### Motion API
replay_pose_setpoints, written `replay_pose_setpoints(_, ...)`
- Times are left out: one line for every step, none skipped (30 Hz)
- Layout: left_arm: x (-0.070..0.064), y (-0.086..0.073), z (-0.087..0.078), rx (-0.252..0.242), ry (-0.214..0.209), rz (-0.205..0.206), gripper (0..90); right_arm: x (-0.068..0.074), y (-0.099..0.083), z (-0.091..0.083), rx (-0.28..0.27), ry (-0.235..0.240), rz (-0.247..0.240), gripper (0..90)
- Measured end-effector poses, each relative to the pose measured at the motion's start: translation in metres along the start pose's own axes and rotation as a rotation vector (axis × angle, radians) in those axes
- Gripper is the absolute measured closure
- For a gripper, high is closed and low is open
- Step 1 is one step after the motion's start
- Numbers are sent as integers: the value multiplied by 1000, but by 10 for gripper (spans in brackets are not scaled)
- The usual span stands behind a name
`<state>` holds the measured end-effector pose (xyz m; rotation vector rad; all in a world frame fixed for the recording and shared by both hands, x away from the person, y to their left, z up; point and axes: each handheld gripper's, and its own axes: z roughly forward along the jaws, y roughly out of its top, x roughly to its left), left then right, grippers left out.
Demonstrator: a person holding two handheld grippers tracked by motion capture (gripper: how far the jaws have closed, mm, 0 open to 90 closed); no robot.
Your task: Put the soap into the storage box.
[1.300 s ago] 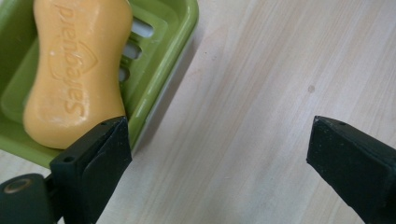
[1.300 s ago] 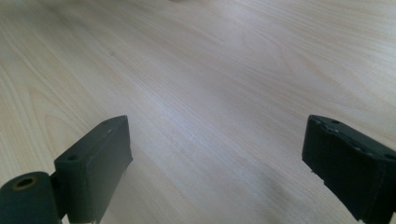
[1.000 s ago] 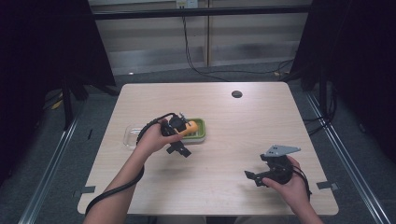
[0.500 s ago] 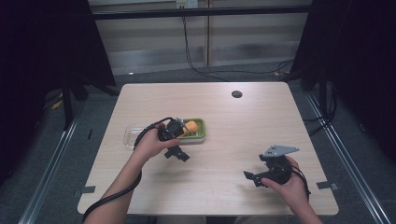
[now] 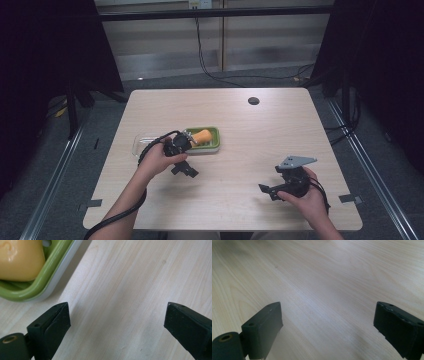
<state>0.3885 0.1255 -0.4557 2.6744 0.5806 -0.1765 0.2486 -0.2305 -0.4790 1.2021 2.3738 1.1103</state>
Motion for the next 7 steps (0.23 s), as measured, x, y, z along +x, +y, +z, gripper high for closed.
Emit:
replay_pose_setpoints(-1, -1, 1, -12, 8, -10, 64, 0, 0, 0, 1, 2, 2, 81)
replay_pose_setpoints(-2, -2, 0, 9, 7, 8, 64, 0, 0, 0, 0, 2, 2, 81)
replay_pose_setpoints(-4, -3, 2, -19, 8, -5, 64, 0, 0, 1, 0, 4, 2, 81)
replay_pose_setpoints(-5, -3, 2, -12, 5, 1, 64, 0, 0, 1, 2, 1, 3, 81)
replay_pose_setpoints(-6, -3, 2, -11, 8, 19, 64, -1, 1, 1, 0, 4, -1, 81)
replay_pose_setpoints(-7, -4, 3, -17, 0, 13, 64, -2, 1, 1, -3, 6, 0, 81)
replay_pose_setpoints(-8, -4, 4, -14, 8, 20, 63, -2, 1, 1, -7, 13, 7, 82)
